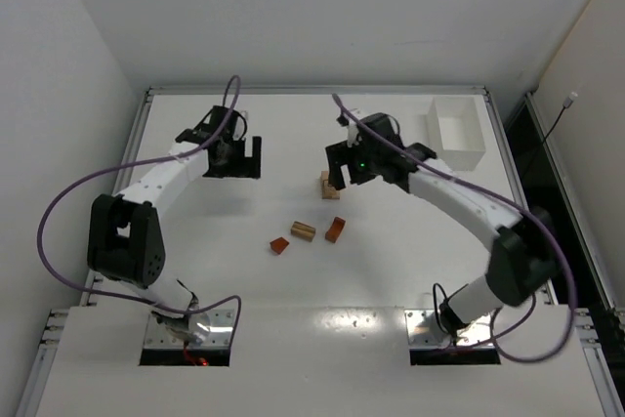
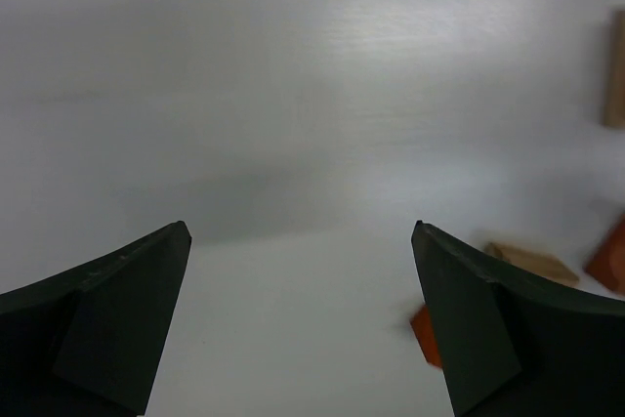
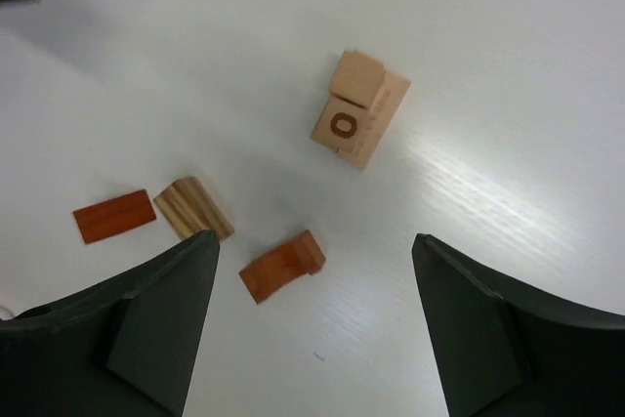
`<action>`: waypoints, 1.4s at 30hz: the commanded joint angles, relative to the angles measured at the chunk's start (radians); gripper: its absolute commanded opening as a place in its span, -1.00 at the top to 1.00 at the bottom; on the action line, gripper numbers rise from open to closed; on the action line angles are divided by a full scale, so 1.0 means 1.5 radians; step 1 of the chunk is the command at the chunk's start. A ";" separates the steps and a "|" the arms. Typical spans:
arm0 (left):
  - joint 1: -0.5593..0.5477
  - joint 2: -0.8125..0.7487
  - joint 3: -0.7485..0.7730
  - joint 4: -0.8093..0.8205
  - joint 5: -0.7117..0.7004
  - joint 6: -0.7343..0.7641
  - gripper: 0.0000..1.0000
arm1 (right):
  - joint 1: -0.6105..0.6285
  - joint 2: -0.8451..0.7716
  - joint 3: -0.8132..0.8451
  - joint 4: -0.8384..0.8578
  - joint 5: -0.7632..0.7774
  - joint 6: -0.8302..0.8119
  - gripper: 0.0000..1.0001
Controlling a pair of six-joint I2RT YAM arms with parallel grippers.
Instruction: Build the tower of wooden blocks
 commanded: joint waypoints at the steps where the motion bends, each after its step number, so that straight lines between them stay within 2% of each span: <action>1: -0.037 -0.076 -0.023 0.013 0.189 0.146 -0.91 | -0.024 -0.161 -0.059 0.039 0.002 -0.124 -0.55; 4: -0.091 -0.076 -0.003 -0.008 0.270 0.254 -0.87 | -0.048 -0.236 -0.094 0.014 0.031 -0.216 -0.55; 9: -0.178 0.008 0.070 -0.140 0.326 0.477 -0.71 | -0.090 -0.375 -0.166 0.002 0.064 -0.369 -0.55; 11: -0.203 0.027 0.102 -0.178 0.327 0.532 -0.61 | -0.098 -0.402 -0.177 0.002 0.080 -0.382 -0.55; 16: -0.275 0.072 0.116 -0.233 0.313 0.703 -0.50 | -0.135 -0.469 -0.196 -0.042 0.105 -0.398 -0.55; 20: -0.297 0.086 0.101 -0.239 0.307 0.764 -0.45 | -0.194 -0.497 -0.196 -0.066 0.098 -0.384 -0.55; 30: -0.309 0.079 0.028 -0.125 0.285 0.882 -0.28 | -0.276 -0.523 -0.196 -0.092 0.076 -0.371 -0.55; 38: -0.309 0.112 0.028 -0.049 0.298 0.888 -0.17 | -0.314 -0.523 -0.196 -0.099 0.064 -0.365 -0.55; 42: -0.322 0.135 0.036 -0.070 0.313 0.901 -0.12 | -0.327 -0.523 -0.196 -0.106 0.064 -0.365 -0.55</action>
